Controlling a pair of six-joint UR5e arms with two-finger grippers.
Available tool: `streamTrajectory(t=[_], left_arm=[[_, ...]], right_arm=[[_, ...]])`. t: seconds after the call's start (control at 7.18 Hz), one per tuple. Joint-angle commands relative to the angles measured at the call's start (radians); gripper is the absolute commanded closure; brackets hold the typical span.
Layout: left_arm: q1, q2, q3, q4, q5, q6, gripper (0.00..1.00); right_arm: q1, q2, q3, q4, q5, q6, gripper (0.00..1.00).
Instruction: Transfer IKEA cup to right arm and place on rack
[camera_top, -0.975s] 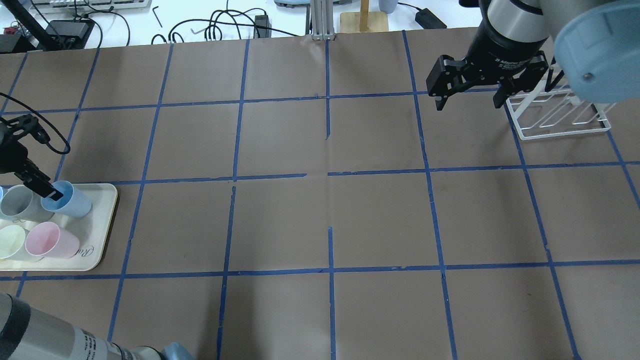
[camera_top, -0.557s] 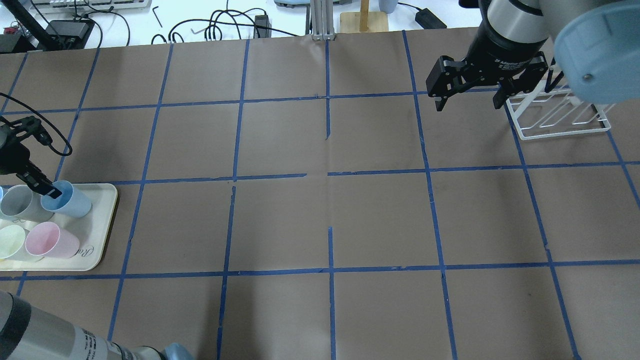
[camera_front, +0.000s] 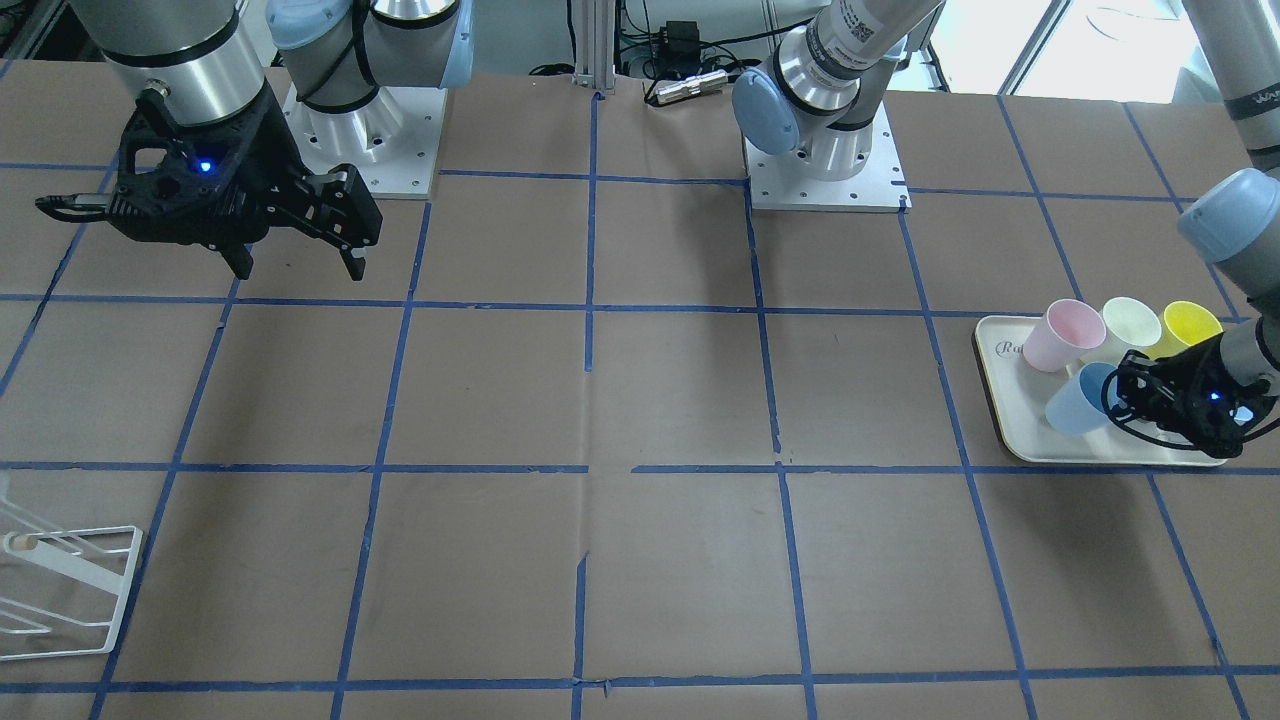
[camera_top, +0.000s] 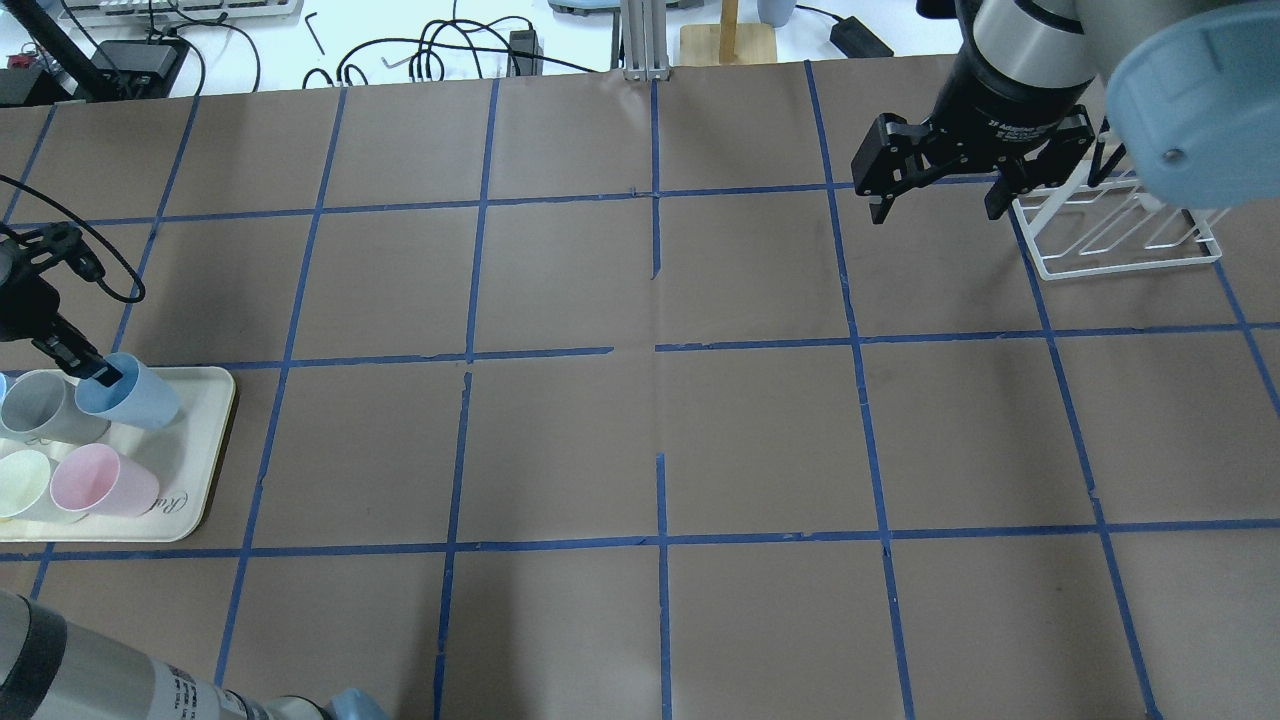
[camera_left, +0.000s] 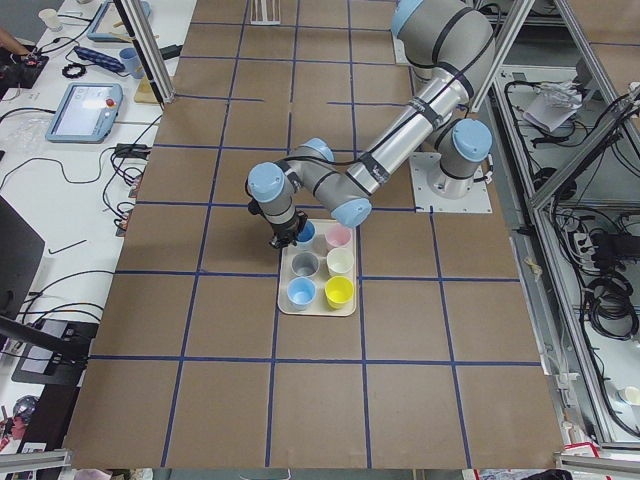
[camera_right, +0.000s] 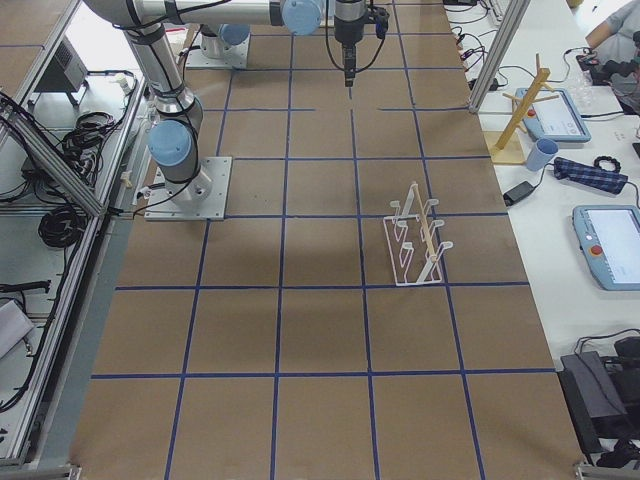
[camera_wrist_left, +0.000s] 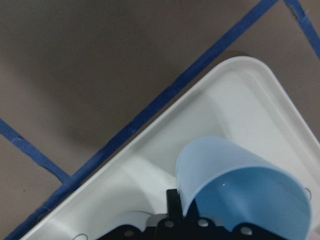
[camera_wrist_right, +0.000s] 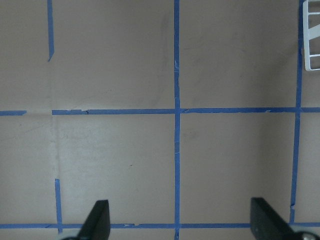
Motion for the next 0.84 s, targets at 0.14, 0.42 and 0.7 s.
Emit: streamTrajectory(t=[0.14, 0.42, 0.7], left_arm=[[-0.043, 0.085, 0.009, -0.204, -0.199, -0.209, 1.00], [-0.124, 0.151, 0.020, -0.325, -0.352, -0.442, 1.00], [-0.131, 0.203, 0.093, -0.530, -0.494, -0.543, 1.00]], right_arm=[[0.000, -0.003, 0.002, 0.001, -0.002, 0.002, 0.00], [-0.003, -0.004, 0.000, 0.004, -0.003, -0.011, 0.00], [-0.006, -0.005, -0.001, 0.001, -0.003, -0.018, 0.00]])
